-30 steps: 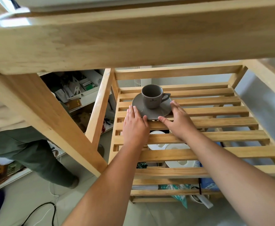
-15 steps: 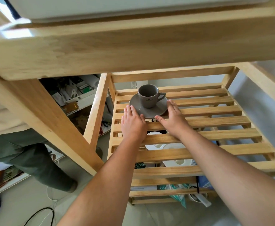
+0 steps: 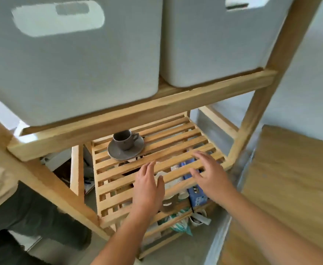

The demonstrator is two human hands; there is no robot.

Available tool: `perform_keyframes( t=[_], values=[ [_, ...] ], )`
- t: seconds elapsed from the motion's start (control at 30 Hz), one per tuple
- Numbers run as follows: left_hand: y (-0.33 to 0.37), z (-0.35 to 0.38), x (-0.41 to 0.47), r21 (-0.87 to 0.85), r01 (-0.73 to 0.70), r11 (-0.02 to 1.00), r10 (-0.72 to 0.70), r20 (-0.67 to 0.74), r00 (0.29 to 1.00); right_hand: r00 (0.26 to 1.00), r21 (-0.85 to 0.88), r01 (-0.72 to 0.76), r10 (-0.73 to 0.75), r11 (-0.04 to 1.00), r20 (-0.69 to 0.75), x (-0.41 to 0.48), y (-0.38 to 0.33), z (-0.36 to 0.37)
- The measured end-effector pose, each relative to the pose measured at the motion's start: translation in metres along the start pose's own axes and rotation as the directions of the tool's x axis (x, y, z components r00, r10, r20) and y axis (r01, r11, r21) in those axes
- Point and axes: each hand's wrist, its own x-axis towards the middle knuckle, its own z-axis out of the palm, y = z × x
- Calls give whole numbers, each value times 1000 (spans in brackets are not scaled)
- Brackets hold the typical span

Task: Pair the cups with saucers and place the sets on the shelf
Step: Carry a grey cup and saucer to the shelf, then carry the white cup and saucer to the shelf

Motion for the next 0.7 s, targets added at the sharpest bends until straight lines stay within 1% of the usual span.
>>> perform_keyframes(
  t=[0.07, 0.13, 0.2, 0.23, 0.3, 0.43, 0.5, 0.57, 0.63, 0.7],
  values=[
    [28, 11, -14, -3, -83, 997, 83, 65, 994, 993, 25, -84, 86, 996, -80, -32, 13, -27],
    [53, 26, -25, -6, -156, 988, 155, 131, 979, 967, 92, -179, 193, 979, -166, -60, 28, -51],
    [84, 42, -38, -1, -236, 972, 231, 200, 952, 914, 153, -281, 313, 947, -260, -88, 49, -75],
    [99, 51, -44, -1, -278, 961, 271, 225, 936, 884, 172, -310, 350, 935, -309, -101, 62, -86],
    [130, 69, -56, -24, -338, 941, 332, 271, 904, 830, 205, -334, 390, 920, -398, -125, 86, -108],
    [198, 117, -83, -92, -432, 897, 432, 386, 815, 725, 237, -385, 451, 892, -520, -179, 131, -161],
    [228, 143, -95, -143, -444, 885, 459, 439, 773, 665, 258, -405, 476, 877, -576, -203, 150, -189],
    [261, 173, -108, -222, -437, 872, 488, 482, 728, 578, 306, -429, 519, 850, -630, -228, 171, -219],
    [289, 201, -117, -324, -351, 879, 475, 526, 705, 483, 377, -469, 590, 798, -647, -250, 192, -248],
    [314, 225, -122, -395, -208, 895, 420, 586, 693, 381, 440, -505, 649, 743, -658, -269, 214, -278]
  ],
)
